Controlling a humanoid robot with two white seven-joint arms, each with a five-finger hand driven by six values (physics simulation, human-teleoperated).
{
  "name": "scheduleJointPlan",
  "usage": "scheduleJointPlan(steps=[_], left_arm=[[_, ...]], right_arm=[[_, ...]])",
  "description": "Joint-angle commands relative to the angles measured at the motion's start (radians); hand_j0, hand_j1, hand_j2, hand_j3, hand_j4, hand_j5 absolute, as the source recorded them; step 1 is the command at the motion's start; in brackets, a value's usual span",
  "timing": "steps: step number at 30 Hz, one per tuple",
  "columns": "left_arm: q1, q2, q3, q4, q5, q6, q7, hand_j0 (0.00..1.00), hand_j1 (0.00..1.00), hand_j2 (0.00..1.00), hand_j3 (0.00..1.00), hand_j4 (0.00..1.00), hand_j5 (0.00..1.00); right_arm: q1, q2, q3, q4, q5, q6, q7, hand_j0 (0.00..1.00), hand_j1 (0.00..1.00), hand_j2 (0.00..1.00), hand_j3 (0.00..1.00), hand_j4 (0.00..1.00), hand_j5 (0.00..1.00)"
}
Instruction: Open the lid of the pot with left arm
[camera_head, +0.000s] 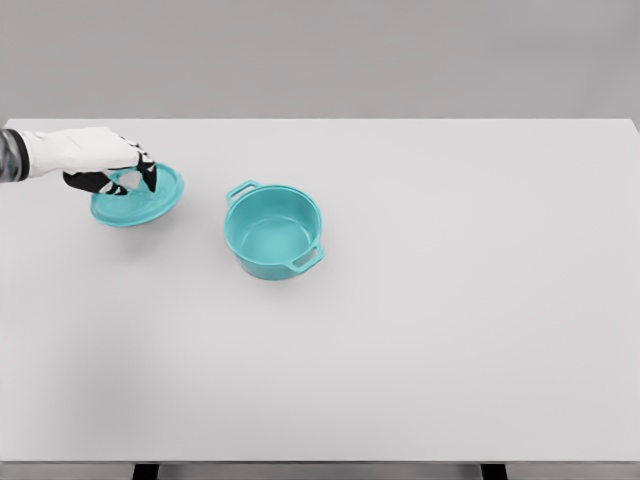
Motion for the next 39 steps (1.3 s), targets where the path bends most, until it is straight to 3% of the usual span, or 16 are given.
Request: scheduleJointPlan(steps=[1,9,19,21,22,23,25,30,35,36,38,39], left_arm=[[-0.002,-0.005,0.000,0.031,0.003,0.003,0.000,0.52,0.52,0.52,0.52,0.52,0.52],[-0.003,-0.021,0.002,0.111,0.002,0.003,0.000,0.52,0.52,0.52,0.52,0.52,0.52],[-0.003,-0.019,0.002,0.123,0.002,0.003,0.000,0.53,0.53,0.53,0.53,0.53,0.53],[-0.003,-0.019,0.003,0.125,0.002,0.003,0.000,0.59,0.59,0.59,0.59,0.59,0.59],[-0.003,-0.021,0.003,0.134,0.002,0.003,0.000,0.70,0.70,0.70,0.70,0.70,0.70],[-0.003,-0.021,0.003,0.140,0.002,0.003,0.000,0.75,0.75,0.75,0.75,0.75,0.75],[-0.003,-0.021,0.003,0.148,0.002,0.003,0.000,1.00,1.00,1.00,1.00,1.00,1.00],[-0.003,-0.024,0.003,0.148,0.003,0.003,0.000,1.00,1.00,1.00,1.00,1.00,1.00],[0.000,-0.030,0.071,0.135,0.020,0.003,0.000,1.00,1.00,1.00,1.00,1.00,1.00],[0.006,-0.030,0.118,0.137,0.032,0.003,0.000,1.00,1.00,1.00,1.00,1.00,1.00],[0.084,-0.030,0.285,0.138,0.150,0.003,0.000,1.00,1.00,1.00,1.00,1.00,1.00],[0.094,-0.030,0.328,0.131,0.164,0.003,0.000,1.00,1.00,1.00,1.00,1.00,1.00]], right_arm=[[0.000,0.000,0.000,0.000,-0.001,0.000,0.000,1.00,1.00,1.00,1.00,1.00,1.00],[0.000,0.000,0.000,0.000,-0.001,0.000,0.000,1.00,1.00,1.00,1.00,1.00,1.00],[0.000,0.000,0.000,0.000,-0.001,0.000,0.000,1.00,1.00,1.00,1.00,1.00,1.00],[0.000,0.000,0.000,0.000,-0.001,0.000,0.000,1.00,1.00,1.00,1.00,1.00,1.00],[0.000,0.000,0.000,0.000,-0.001,0.000,0.000,1.00,1.00,1.00,1.00,1.00,1.00],[0.000,0.000,0.000,0.000,0.000,0.000,0.000,1.00,1.00,1.00,1.00,1.00,1.00],[0.000,0.000,0.000,0.000,0.000,0.000,0.000,1.00,1.00,1.00,1.00,1.00,1.00],[0.000,0.000,0.000,0.000,-0.001,0.000,0.000,1.00,1.00,1.00,1.00,1.00,1.00],[0.000,0.000,0.000,0.000,-0.001,0.000,0.000,1.00,1.00,1.00,1.00,1.00,1.00],[0.000,0.000,0.000,0.000,-0.001,0.000,0.000,1.00,1.00,1.00,1.00,1.00,1.00],[0.000,0.000,0.000,0.000,-0.001,0.000,0.000,1.00,1.00,1.00,1.00,1.00,1.00],[0.000,0.000,0.000,0.000,-0.001,0.000,0.000,1.00,1.00,1.00,1.00,1.00,1.00]])
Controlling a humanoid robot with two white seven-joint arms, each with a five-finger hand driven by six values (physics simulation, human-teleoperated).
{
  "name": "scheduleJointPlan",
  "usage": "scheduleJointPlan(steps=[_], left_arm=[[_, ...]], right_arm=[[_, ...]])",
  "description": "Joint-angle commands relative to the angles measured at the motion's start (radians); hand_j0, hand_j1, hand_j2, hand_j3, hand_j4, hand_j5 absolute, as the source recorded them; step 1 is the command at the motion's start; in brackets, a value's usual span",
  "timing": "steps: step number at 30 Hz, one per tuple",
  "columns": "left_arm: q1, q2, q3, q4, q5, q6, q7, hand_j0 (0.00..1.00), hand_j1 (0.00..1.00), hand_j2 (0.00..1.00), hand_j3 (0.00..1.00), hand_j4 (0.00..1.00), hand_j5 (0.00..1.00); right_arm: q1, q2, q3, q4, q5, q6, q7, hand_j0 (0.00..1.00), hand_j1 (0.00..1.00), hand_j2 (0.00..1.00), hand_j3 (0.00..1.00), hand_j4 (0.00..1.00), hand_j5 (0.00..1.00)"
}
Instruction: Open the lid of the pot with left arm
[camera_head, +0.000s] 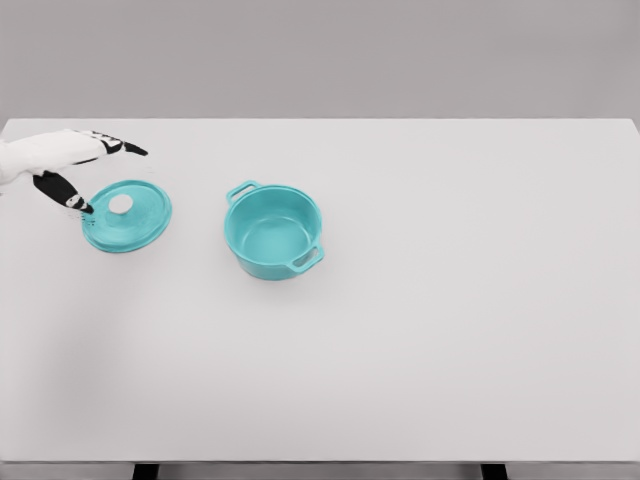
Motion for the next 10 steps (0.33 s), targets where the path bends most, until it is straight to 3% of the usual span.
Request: scheduleJointPlan(steps=[1,3,10], left_arm=[[0.000,0.000,0.124,-0.025,0.065,0.004,0.001,1.00,1.00,1.00,1.00,1.00,1.00],[0.003,-0.001,0.126,-0.074,0.067,0.004,0.001,1.00,1.00,1.00,1.00,1.00,1.00],[0.029,-0.004,0.133,-0.077,0.063,0.004,0.001,1.00,1.00,1.00,1.00,1.00,1.00]], right_arm=[[0.000,0.000,0.000,0.000,0.001,0.000,0.000,1.00,1.00,1.00,1.00,1.00,1.00],[0.000,0.000,0.000,0.000,-0.001,0.000,0.000,1.00,1.00,1.00,1.00,1.00,1.00],[0.000,0.000,0.000,0.000,-0.001,0.000,0.000,1.00,1.00,1.00,1.00,1.00,1.00]])
